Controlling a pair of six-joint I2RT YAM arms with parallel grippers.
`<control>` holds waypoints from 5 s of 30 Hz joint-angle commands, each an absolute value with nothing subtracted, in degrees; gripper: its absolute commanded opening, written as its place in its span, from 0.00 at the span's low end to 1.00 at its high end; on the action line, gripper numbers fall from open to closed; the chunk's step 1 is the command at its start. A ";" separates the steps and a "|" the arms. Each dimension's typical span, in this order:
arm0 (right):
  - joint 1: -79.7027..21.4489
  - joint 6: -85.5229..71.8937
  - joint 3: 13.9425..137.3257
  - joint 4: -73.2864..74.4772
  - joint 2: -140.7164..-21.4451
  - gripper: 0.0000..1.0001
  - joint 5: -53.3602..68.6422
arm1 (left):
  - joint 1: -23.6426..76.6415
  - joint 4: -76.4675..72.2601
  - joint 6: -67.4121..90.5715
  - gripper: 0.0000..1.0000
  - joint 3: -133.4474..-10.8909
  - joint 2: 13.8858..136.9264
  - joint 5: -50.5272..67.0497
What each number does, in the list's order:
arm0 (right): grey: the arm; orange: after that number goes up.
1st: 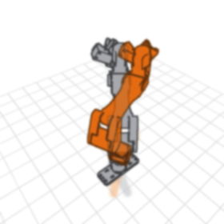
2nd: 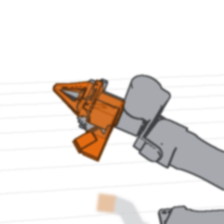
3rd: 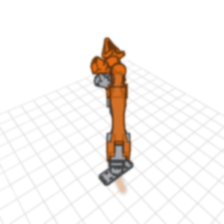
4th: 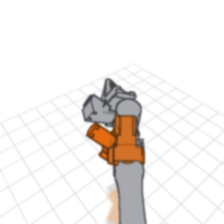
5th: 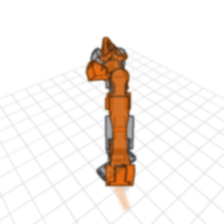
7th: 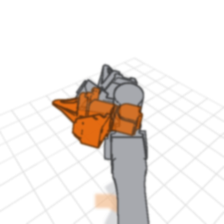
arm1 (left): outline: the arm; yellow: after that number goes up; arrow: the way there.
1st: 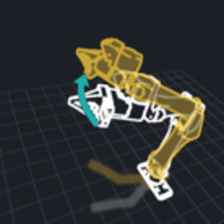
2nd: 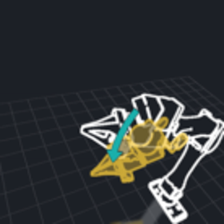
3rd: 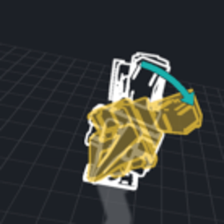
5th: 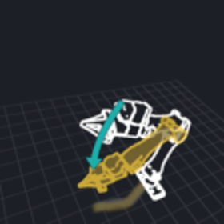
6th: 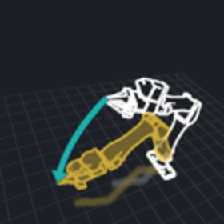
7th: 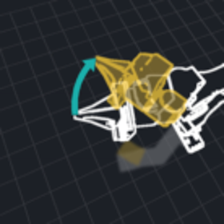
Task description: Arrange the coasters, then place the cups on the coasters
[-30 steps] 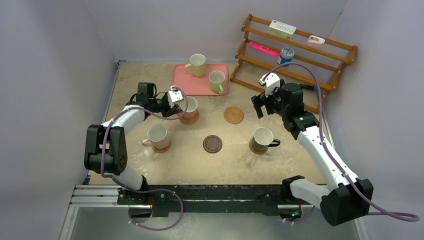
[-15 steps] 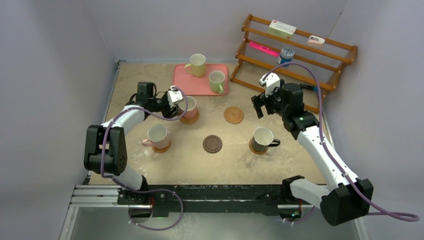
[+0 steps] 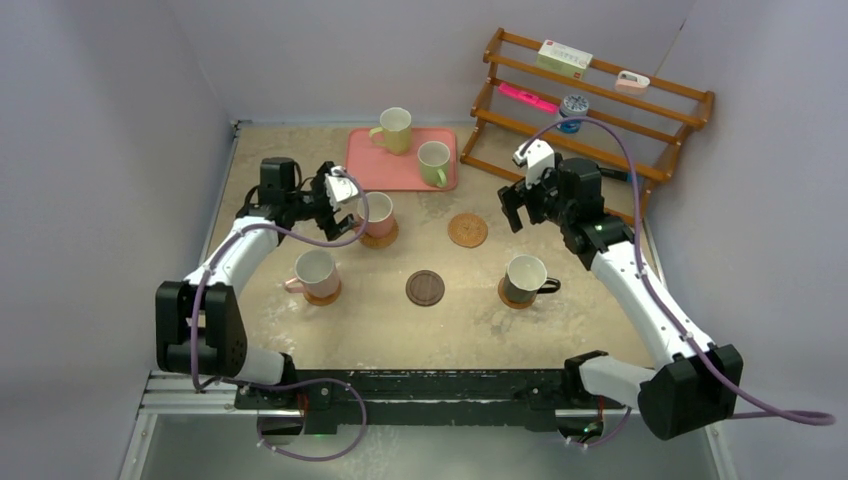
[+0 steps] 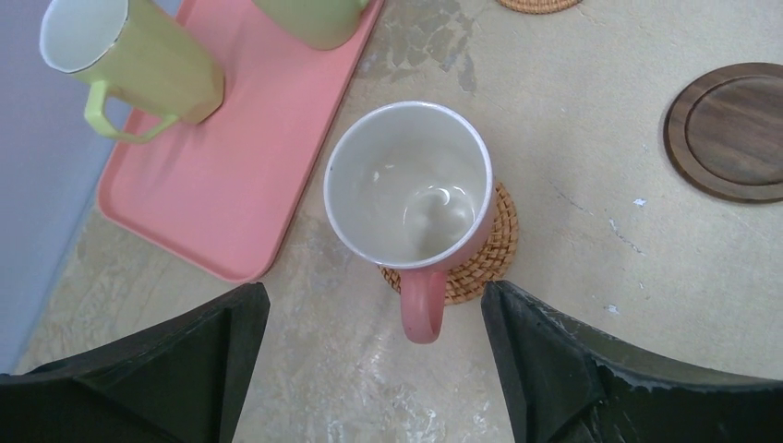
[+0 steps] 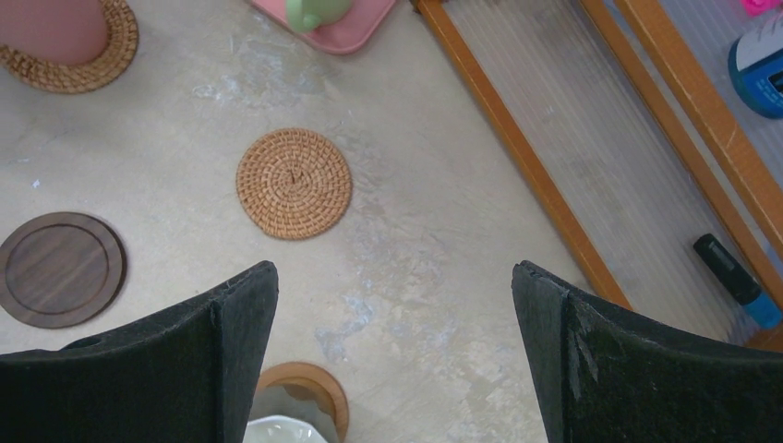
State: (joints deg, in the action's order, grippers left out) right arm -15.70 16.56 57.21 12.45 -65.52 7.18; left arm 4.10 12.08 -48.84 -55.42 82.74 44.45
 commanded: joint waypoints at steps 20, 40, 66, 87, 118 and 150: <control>-19.98 13.00 80.03 7.16 -91.63 0.98 8.04 | 3.32 12.75 -31.88 1.00 -55.98 60.11 23.58; -25.48 5.64 88.75 0.29 -109.31 0.94 2.32 | 3.17 2.76 -24.14 1.00 -37.83 48.12 11.92; -27.09 3.32 94.87 0.21 -119.36 0.77 2.11 | 3.17 -2.28 -23.78 1.00 -33.31 44.80 9.84; -27.17 2.81 95.01 -1.34 -122.36 0.65 2.48 | 3.19 -2.81 -24.30 1.00 -32.61 45.26 9.59; -27.35 4.21 100.72 2.00 -125.54 0.16 2.20 | 3.17 -2.85 -24.43 1.00 -32.43 45.53 9.58; -25.42 12.51 90.35 0.13 -105.25 0.00 9.27 | 3.16 -2.80 -24.14 1.00 -32.56 45.79 9.25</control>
State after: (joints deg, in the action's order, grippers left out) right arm -26.33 11.25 91.24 4.60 -110.61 6.15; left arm 3.49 -0.78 -25.02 -32.88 46.02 9.17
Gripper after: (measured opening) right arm 0.158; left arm 0.998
